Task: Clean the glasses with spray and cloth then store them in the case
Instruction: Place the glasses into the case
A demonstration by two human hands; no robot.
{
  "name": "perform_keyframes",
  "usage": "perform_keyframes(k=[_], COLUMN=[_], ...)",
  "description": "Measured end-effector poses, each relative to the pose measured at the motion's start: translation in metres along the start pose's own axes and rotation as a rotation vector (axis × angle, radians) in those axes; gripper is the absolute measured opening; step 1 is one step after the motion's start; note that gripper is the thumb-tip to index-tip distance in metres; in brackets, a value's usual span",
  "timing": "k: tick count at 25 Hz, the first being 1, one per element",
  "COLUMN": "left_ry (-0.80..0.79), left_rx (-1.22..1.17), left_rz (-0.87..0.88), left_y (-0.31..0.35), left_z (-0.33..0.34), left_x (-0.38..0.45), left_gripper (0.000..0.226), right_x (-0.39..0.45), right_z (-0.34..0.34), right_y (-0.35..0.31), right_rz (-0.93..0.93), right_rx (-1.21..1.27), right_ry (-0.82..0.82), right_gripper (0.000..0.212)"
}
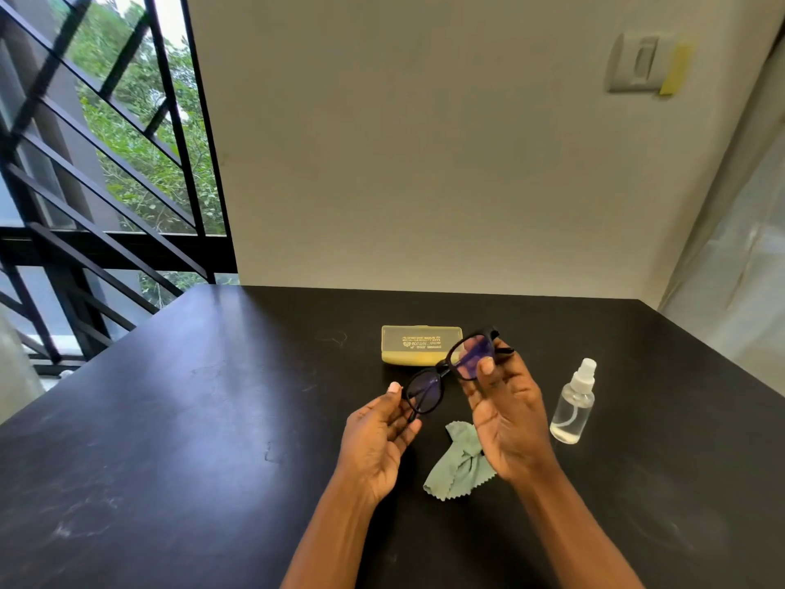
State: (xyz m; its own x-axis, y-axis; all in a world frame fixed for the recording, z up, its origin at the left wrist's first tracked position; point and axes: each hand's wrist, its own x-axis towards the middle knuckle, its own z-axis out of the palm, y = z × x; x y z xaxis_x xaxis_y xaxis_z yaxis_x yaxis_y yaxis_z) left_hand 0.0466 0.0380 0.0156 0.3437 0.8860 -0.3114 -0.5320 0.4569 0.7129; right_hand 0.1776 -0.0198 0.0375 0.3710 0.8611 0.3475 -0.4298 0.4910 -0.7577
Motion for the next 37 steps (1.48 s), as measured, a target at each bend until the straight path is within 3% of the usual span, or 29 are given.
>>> perform_keyframes(k=[7, 13, 15, 18, 19, 24, 32, 37], left_ry=[-0.047, 0.036, 0.053, 0.071, 0.077, 0.105, 0.151, 0.240], left_rx=[-0.113, -0.020, 0.003, 0.050, 0.074, 0.264, 0.394, 0.669], left_rz=[0.021, 0.083, 0.104, 0.126, 0.130, 0.183, 0.290, 0.325], left_y=[0.013, 0.020, 0.022, 0.025, 0.027, 0.037, 0.058, 0.060], left_z=[0.004, -0.001, -0.002, -0.003, -0.003, 0.000, 0.018, 0.032], left_x=[-0.004, 0.004, 0.007, 0.013, 0.017, 0.042, 0.095, 0.129], left_gripper=[0.014, 0.014, 0.014, 0.012, 0.011, 0.008, 0.012, 0.015], right_x=[0.004, 0.006, 0.008, 0.017, 0.022, 0.052, 0.111, 0.139], right_z=[-0.008, -0.015, -0.018, -0.021, -0.023, -0.029, -0.025, -0.034], right_y=[0.010, 0.011, 0.009, 0.008, 0.008, 0.009, 0.012, 0.016], right_rz=[0.059, 0.127, 0.139, 0.227, 0.260, 0.360, 0.332, 0.373], right_rx=[0.188, 0.032, -0.015, -0.146, -0.203, -0.424, -0.618, -0.766], right_ry=[0.103, 0.216, 0.266, 0.364, 0.392, 0.430, 0.459, 0.450], right_gripper=[0.080, 0.085, 0.068, 0.010, 0.007, 0.009, 0.016, 0.016])
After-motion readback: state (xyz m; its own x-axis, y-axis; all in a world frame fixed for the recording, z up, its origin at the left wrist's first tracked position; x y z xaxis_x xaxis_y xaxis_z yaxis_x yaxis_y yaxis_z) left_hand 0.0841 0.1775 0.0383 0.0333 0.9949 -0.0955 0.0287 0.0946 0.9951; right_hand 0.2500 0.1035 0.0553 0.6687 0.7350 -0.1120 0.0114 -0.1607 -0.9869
